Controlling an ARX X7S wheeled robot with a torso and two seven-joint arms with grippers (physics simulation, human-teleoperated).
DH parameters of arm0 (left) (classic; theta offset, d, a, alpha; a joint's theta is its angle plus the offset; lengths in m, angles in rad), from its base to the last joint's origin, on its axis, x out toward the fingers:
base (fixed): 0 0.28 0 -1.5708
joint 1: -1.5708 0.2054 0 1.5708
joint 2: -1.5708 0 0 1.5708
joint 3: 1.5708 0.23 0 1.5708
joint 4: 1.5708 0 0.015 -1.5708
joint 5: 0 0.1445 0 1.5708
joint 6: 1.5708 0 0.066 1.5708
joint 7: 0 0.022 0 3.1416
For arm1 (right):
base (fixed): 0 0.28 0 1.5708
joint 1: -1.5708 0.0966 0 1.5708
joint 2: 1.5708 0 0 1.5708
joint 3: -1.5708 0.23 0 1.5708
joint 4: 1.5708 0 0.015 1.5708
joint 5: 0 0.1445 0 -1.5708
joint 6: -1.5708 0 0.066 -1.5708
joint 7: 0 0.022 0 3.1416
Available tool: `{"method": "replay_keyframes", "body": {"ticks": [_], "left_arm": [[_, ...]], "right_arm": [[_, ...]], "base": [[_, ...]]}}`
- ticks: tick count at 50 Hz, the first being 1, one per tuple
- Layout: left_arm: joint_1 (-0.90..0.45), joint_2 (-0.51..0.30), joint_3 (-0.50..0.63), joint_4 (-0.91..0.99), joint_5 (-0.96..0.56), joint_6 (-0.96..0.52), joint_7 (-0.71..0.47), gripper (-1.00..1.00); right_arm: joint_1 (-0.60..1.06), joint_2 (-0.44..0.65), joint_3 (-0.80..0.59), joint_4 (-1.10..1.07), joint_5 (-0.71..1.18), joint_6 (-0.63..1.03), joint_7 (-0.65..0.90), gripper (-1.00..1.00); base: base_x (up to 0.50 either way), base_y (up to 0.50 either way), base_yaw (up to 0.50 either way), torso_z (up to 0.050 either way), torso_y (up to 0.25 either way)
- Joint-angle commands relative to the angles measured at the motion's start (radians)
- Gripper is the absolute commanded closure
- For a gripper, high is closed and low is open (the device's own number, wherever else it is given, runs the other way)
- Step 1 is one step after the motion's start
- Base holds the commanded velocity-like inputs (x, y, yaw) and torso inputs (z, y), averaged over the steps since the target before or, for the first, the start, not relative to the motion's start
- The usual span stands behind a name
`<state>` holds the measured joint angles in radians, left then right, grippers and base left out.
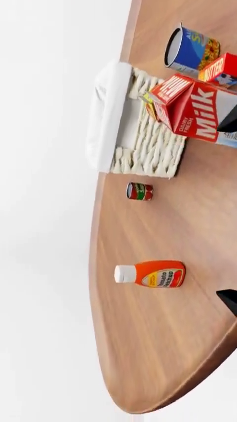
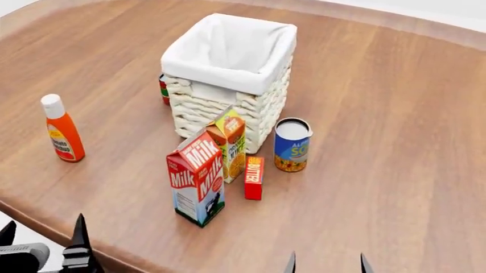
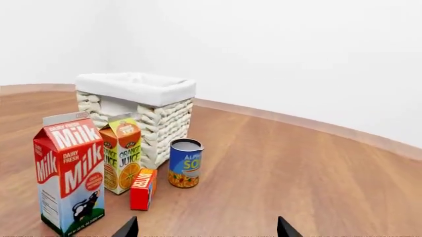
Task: Pick up the butter and put it in the basket.
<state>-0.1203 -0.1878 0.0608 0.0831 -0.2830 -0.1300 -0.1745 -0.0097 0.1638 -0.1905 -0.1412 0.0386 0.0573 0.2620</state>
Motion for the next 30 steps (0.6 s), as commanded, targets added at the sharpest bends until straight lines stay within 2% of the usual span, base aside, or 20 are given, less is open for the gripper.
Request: {"method": "replay_keyframes", "body": {"ticks": [1, 12, 13, 17, 30], "left_arm": [[-0.024, -0.017, -0.028, 0.032, -0.048, -0.045, -0.012, -1.0], [-0.009, -0.033, -0.027, 0.085, -0.063, -0.049, -0.011, -1.0], [0.037, -0.058, -0.061, 0.229, -0.097, -0.029, -0.007, -1.0], [0.052, -0.07, -0.087, 0.296, -0.122, -0.024, -0.015, -1.0], [0.05, -0.079, -0.102, 0.314, -0.145, -0.04, -0.032, -1.0]], "right_arm": [[-0.017, 0.016, -0.01, -0.026, 0.012, -0.013, -0.005, -1.0], [-0.018, 0.022, -0.013, -0.03, 0.02, -0.011, 0.002, -1.0], [-0.024, 0.021, -0.016, -0.033, 0.019, -0.008, 0.005, -1.0], [-0.031, 0.024, -0.016, -0.048, 0.021, -0.002, 0.009, -1.0], [-0.043, 0.032, -0.021, -0.075, 0.024, 0.008, 0.024, -1.0]], "base": [[0.46, 0.19, 0.0, 0.0, 0.0], [0.46, 0.19, 0.0, 0.0, 0.0], [0.46, 0.19, 0.0, 0.0, 0.0], [0.46, 0.19, 0.0, 0.0, 0.0], [0.46, 0.19, 0.0, 0.0, 0.0]]}}
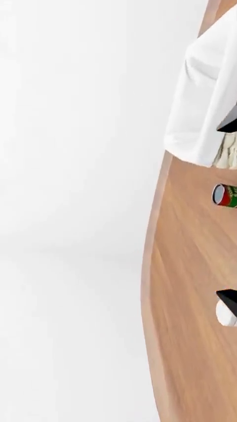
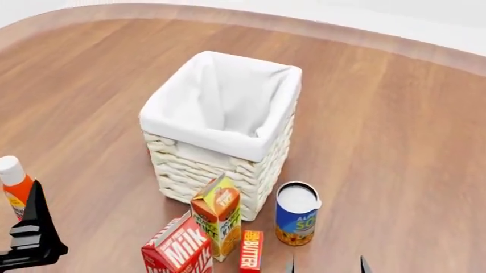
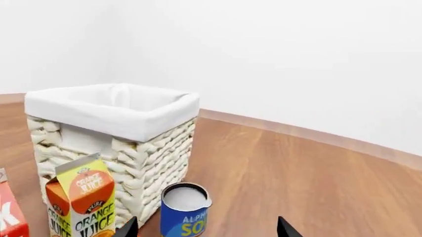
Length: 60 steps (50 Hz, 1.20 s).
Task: Pick up the butter and put it in the basket.
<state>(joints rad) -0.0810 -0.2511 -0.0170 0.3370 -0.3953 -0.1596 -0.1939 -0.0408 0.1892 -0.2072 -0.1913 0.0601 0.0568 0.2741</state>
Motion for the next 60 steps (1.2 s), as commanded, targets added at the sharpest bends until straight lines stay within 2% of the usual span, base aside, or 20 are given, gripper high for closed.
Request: {"method": "replay_keyframes", "body": {"ticks": [1, 6, 7, 19, 36, 60], "left_arm": [[0.011, -0.016, -0.024, 0.059, -0.032, -0.01, -0.014, -1.0], [0.007, -0.02, -0.023, 0.061, -0.038, -0.026, -0.022, -1.0], [0.006, -0.021, -0.023, 0.06, -0.039, -0.03, -0.024, -1.0], [-0.004, -0.02, -0.023, 0.05, -0.035, -0.026, -0.038, -1.0], [-0.033, -0.033, -0.057, 0.059, -0.057, -0.049, -0.072, -1.0], [-0.032, -0.04, -0.05, 0.056, -0.058, -0.04, -0.077, -1.0]], "right_arm": [[-0.012, 0.007, -0.005, -0.025, 0.003, 0.009, 0.013, -1.0], [-0.013, 0.01, -0.01, -0.031, -0.005, 0.013, 0.023, -1.0], [-0.009, 0.007, -0.008, -0.038, -0.002, 0.059, 0.03, -1.0], [-0.006, 0.012, -0.014, -0.028, -0.008, 0.03, 0.047, -1.0], [-0.004, 0.021, -0.021, -0.03, 0.0, 0.036, 0.063, -1.0], [0.0, 0.033, -0.035, -0.032, 0.008, 0.039, 0.077, -1.0]], "base": [[0.46, 0.19, 0.0, 0.0, 0.0], [0.46, 0.19, 0.0, 0.0, 0.0], [0.28, 0.11, 0.0, 0.0, 0.0], [0.0, 0.0, 0.0, 0.0, 0.0], [0.0, 0.0, 0.0, 0.0, -0.239], [0.0, 0.0, 0.0, 0.0, -0.25]]}}
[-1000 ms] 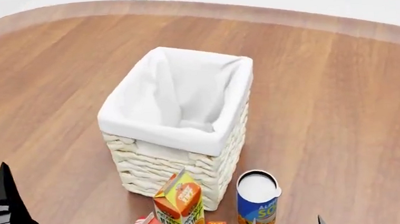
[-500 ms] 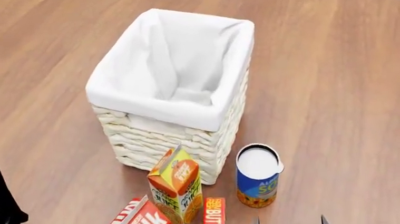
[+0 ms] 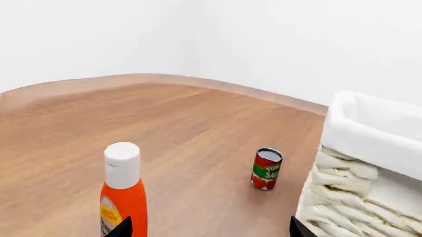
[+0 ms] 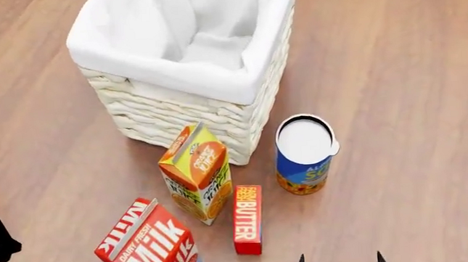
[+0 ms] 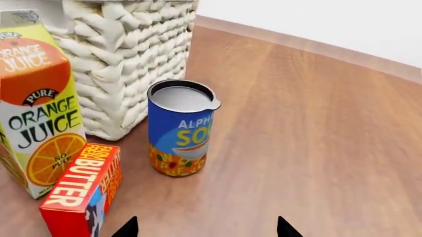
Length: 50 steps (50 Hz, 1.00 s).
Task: Pick up the butter and put it in the basket.
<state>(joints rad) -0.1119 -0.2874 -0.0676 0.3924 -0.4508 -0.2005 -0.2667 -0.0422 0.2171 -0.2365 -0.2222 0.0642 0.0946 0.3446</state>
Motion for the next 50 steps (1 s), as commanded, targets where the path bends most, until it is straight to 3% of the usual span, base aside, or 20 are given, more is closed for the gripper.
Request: {"method": "replay_keyframes", "body": {"ticks": [1, 5, 6, 7, 12, 50], "left_arm": [[-0.001, -0.004, 0.001, 0.0, -0.003, 0.001, -0.005, -1.0], [-0.007, -0.004, 0.005, -0.014, 0.007, 0.004, -0.008, -1.0], [-0.002, 0.006, -0.03, 0.035, -0.025, -0.041, -0.068, -1.0], [0.006, 0.007, -0.031, 0.052, -0.032, -0.055, -0.078, -1.0], [0.038, 0.002, -0.042, 0.111, -0.049, -0.071, -0.098, -1.0], [0.038, -0.028, -0.079, 0.123, -0.105, -0.091, -0.119, -1.0]], "right_arm": [[0.001, 0.006, -0.006, -0.001, 0.004, 0.001, 0.007, -1.0], [0.0, 0.009, -0.007, -0.006, 0.001, 0.0, 0.014, -1.0], [-0.087, 0.027, 0.0, 0.054, -0.006, -0.15, 0.014, -1.0], [-0.109, 0.029, -0.008, 0.055, -0.015, -0.189, 0.016, -1.0], [-0.116, 0.022, -0.037, 0.111, -0.032, -0.244, 0.01, -1.0], [0.125, -0.034, -0.147, 0.156, -0.055, -0.141, -0.049, -1.0]], "base": [[0.0, 0.0, 0.0, 0.0, -0.25], [0.0, 0.0, 0.0, 0.0, -0.25], [0.0, 0.0, 0.0, 0.0, 0.0], [0.0, 0.0, 0.0, 0.0, 0.0], [0.0, 0.0, 0.0, 0.0, 0.0], [0.0, 0.0, 0.0, 0.0, 0.0]]}}
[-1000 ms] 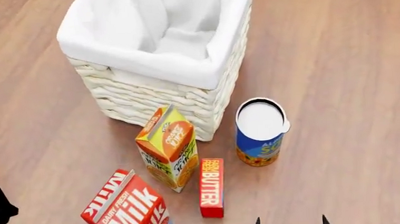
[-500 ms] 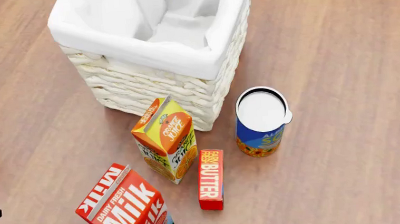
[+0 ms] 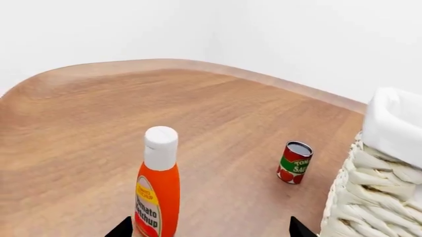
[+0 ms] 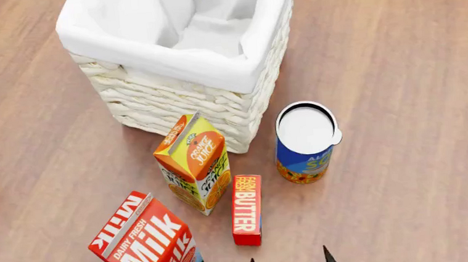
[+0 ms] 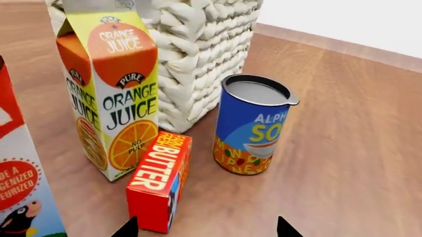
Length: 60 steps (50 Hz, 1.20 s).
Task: Pick up the butter and put it in the basket.
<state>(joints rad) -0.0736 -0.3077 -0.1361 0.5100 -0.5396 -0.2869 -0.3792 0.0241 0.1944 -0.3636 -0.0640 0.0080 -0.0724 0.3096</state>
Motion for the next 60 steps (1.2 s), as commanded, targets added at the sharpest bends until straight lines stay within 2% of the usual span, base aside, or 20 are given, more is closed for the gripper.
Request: {"method": "replay_keyframes", "body": {"ticks": [1, 41, 46, 60], "left_arm": [[-0.001, -0.007, -0.011, 0.004, -0.017, -0.005, -0.007, -1.0], [0.009, -0.019, -0.014, 0.035, -0.037, -0.014, -0.036, -1.0], [0.011, -0.021, -0.017, 0.04, -0.043, -0.015, -0.04, -1.0], [0.021, -0.027, -0.019, 0.052, -0.051, -0.015, -0.046, -1.0]], "right_arm": [[0.062, -0.011, -0.018, -0.006, 0.003, 0.027, -0.013, -1.0], [0.109, -0.021, -0.071, 0.028, 0.049, 0.039, -0.041, -1.0], [0.147, -0.04, -0.066, 0.125, 0.101, -0.015, -0.078, -1.0], [0.218, -0.072, -0.055, 0.254, 0.158, -0.001, -0.091, -1.0]], "base": [[0.0, 0.0, 0.0, 0.0, 0.0], [0.0, 0.0, 0.0, 0.0, 0.0], [0.0, 0.0, 0.0, 0.0, 0.0], [0.0, 0.0, 0.0, 0.0, 0.0]]}}
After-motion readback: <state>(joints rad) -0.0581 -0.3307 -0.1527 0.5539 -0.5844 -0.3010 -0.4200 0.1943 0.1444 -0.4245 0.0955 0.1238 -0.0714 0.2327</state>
